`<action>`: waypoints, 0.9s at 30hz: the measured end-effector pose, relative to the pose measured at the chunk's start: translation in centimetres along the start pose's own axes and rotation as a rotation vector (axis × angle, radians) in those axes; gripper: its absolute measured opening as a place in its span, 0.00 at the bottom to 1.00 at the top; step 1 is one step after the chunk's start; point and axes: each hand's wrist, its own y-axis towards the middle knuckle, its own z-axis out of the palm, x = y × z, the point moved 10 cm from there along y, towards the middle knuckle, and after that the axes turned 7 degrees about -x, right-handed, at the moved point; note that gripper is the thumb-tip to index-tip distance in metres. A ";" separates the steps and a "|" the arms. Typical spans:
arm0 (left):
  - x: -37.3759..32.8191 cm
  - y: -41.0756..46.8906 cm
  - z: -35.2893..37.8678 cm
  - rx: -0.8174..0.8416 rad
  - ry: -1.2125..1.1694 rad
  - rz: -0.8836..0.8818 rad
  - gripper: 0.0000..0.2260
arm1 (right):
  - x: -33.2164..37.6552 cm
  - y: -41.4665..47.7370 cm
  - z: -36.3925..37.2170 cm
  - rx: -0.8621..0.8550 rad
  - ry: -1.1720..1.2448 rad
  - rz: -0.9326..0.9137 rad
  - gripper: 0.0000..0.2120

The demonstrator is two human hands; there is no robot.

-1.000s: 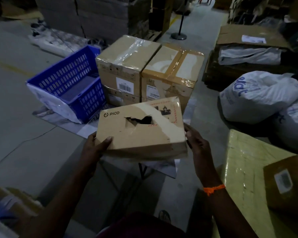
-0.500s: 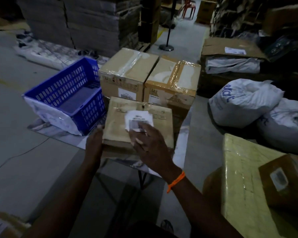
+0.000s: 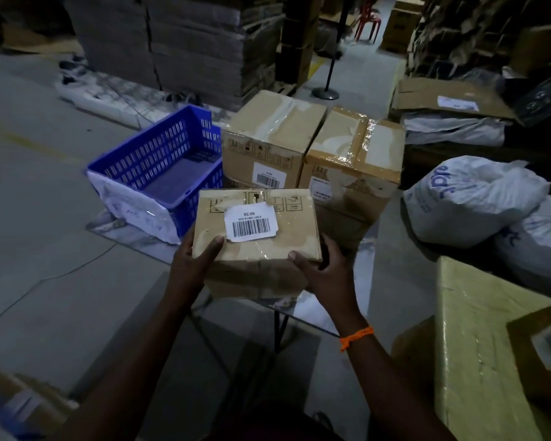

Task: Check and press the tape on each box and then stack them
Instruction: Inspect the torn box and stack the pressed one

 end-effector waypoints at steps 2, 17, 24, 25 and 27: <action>0.3 -0.3 -0.4 0.031 0.008 0.028 0.25 | -1.0 -0.6 0.9 0.050 0.096 0.041 0.43; -2.4 -1.8 -5.4 0.129 -0.212 0.005 0.23 | 4.3 -3.2 1.2 0.055 0.264 -0.072 0.39; -7.9 3.1 -9.5 0.026 -0.303 0.041 0.15 | 12.1 -1.3 4.3 0.094 0.259 -0.230 0.20; -9.1 3.8 -10.2 0.003 -0.310 0.057 0.16 | 13.2 -1.0 5.1 0.114 0.274 -0.242 0.21; -11.7 5.7 -11.8 -0.036 -0.322 0.091 0.14 | 15.6 0.1 6.3 0.119 0.296 -0.278 0.26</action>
